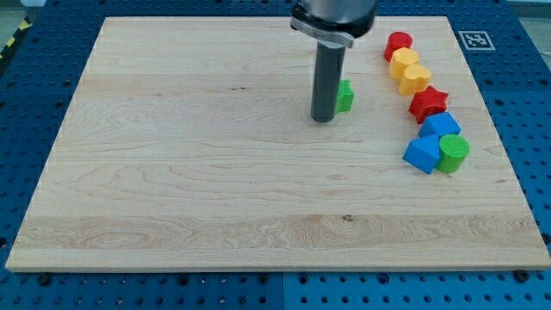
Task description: Place the green star to the center
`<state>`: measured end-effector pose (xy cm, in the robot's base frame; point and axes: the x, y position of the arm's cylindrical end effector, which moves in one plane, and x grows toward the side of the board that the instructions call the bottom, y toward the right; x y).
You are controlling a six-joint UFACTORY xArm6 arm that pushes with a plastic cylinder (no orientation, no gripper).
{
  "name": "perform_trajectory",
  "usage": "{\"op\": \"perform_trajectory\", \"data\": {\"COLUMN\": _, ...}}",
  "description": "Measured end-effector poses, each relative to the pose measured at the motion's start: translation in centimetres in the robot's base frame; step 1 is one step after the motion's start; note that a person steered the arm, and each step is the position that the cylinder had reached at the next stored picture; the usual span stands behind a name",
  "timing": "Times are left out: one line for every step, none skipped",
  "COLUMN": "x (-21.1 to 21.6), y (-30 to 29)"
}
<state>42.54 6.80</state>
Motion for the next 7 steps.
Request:
{"op": "perform_trajectory", "data": {"x": 0.9, "y": 3.5}}
{"op": "perform_trajectory", "data": {"x": -1.0, "y": 7.1}}
{"op": "perform_trajectory", "data": {"x": -2.3, "y": 8.1}}
{"op": "perform_trajectory", "data": {"x": -2.4, "y": 5.9}}
{"op": "perform_trajectory", "data": {"x": -4.3, "y": 1.2}}
{"op": "perform_trajectory", "data": {"x": -5.9, "y": -1.0}}
{"op": "perform_trajectory", "data": {"x": -6.3, "y": -1.4}}
